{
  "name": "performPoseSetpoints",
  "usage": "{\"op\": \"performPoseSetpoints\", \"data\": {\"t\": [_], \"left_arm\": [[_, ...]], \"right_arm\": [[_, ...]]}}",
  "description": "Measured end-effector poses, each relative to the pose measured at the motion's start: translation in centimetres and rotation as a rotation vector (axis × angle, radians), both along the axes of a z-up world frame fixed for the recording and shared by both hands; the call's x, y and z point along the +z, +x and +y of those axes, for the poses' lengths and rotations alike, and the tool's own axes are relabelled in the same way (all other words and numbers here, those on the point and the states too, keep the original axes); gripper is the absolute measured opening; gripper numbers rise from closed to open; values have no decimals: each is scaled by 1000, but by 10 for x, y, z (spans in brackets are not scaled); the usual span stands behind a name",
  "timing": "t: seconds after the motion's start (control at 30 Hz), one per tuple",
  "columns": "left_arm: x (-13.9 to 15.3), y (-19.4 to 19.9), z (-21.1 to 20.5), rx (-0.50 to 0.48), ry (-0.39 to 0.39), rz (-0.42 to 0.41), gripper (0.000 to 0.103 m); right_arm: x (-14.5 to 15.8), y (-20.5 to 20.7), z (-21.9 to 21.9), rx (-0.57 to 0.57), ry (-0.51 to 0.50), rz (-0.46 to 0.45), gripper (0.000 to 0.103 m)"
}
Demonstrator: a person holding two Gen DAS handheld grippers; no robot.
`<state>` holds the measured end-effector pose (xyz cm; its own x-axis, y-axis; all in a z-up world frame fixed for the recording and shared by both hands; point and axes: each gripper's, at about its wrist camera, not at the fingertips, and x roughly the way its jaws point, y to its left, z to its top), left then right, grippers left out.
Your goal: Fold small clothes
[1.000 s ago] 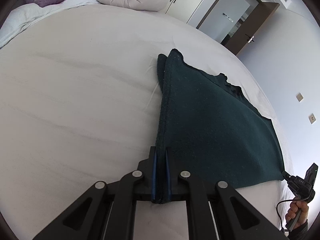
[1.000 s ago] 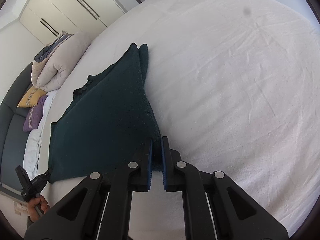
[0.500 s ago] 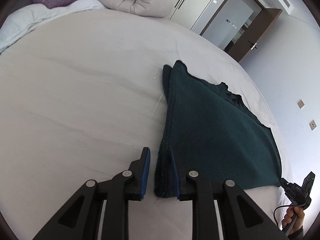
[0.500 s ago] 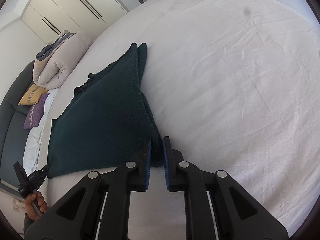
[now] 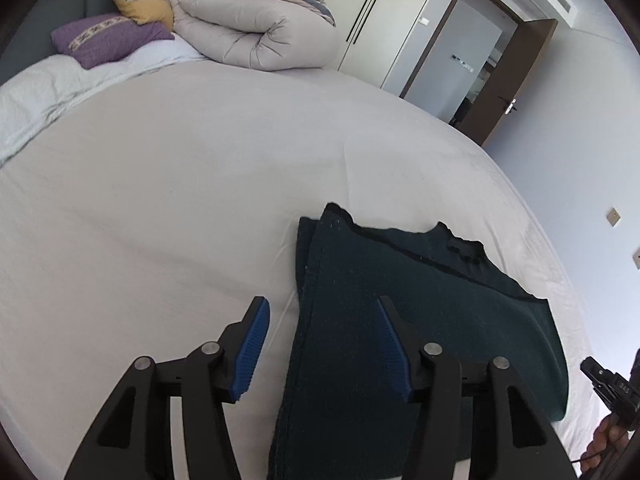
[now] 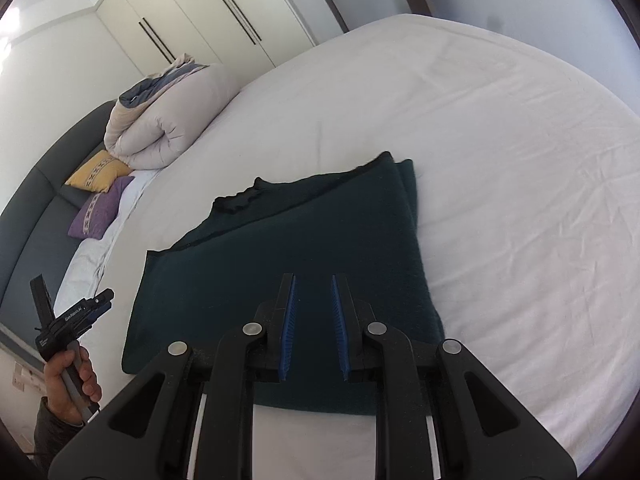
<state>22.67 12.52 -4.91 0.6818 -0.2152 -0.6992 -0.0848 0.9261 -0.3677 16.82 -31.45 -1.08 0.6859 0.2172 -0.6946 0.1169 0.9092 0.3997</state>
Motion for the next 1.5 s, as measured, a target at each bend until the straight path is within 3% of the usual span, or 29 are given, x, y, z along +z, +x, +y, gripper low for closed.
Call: {"op": "performPoseSetpoints", "data": {"t": [0.13,0.2,0.33,0.4,0.5,0.7,0.97,1.0,1.03,1.1,1.17,1.23,1.33,1.5], "left_arm": [[-34,-22,2,-58,13,86,61],[-48,-30,7,-48,-24,114,56],[-52,-41,5,-38,-28,98,19],[-50,-44,-4,-58,5,89,11],[-47,-47,-12,-60,70,73,8],[-41,-59,-13,-61,71,46,5],[-56,-62,-6,-58,20,77,9],[-54,-60,-5,-51,24,81,13],[-51,-58,-2,-31,40,93,33],[-39,-60,7,50,70,85,51],[-18,-63,12,116,117,34,52],[4,-56,-3,67,140,-30,52],[20,-25,-48,-81,167,-83,57],[5,48,-125,-220,289,-152,60]], "right_arm": [[-14,-6,10,23,10,28,17],[-29,-13,12,16,35,63,17],[-51,-23,16,3,77,107,17],[-57,-28,18,0,75,119,17],[-61,-30,21,0,78,123,17],[-56,-31,26,19,59,105,17],[-78,-17,21,31,61,160,17],[-77,-16,22,33,59,160,17],[-75,-14,22,35,57,162,17],[-69,-10,22,40,57,150,17],[-58,-7,23,48,58,121,17],[-49,1,24,67,80,94,17],[-44,27,35,101,126,84,17],[-59,94,78,208,279,100,17]]}}
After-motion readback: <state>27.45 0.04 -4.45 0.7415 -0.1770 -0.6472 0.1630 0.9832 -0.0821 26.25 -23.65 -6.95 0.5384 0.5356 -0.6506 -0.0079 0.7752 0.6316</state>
